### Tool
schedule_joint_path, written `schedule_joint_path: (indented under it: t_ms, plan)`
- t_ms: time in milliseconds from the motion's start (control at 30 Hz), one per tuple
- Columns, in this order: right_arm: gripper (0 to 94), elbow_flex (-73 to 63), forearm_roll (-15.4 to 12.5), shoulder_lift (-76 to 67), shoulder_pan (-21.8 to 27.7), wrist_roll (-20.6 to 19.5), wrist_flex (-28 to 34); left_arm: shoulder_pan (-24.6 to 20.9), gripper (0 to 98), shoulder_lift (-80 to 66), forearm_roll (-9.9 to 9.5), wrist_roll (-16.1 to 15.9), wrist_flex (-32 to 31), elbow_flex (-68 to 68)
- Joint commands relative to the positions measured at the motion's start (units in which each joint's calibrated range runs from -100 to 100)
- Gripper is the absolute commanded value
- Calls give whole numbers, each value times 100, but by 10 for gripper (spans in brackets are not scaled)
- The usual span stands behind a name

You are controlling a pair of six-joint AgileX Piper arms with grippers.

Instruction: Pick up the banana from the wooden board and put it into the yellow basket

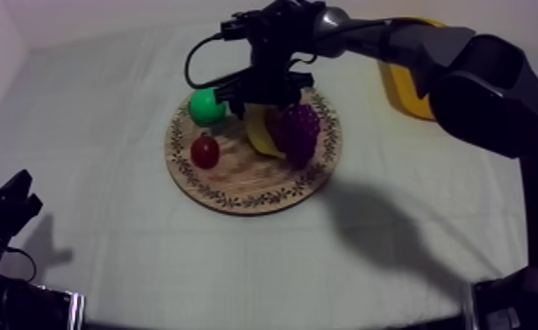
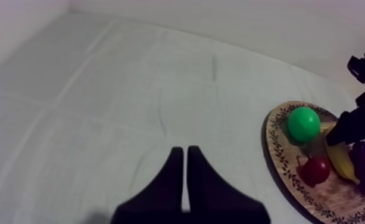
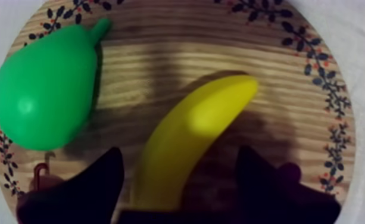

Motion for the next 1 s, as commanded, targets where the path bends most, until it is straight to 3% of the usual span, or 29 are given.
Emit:
schedule_joint_path:
  t_ms: [0,67,233,333,633,967]
  plan:
    - [525,-14,-12,53,2,25,-63,2,0,0,0,-2,2,1]
    - [494,-20,-16,102,5,39,-137,2,0,0,0,-2,2,1]
    - [225,-4,-2,164,15,22,-268,2,0,0,0,-2,2,1]
    - [159,-15,25,176,13,11,-288,2,0,0,0,-2,2,1]
    - [121,89,84,-197,24,-36,-28,2,0,0,0,-2,2,1]
    - [120,604,198,-1771,-21,-27,529,2,0,0,0,-2,2,1]
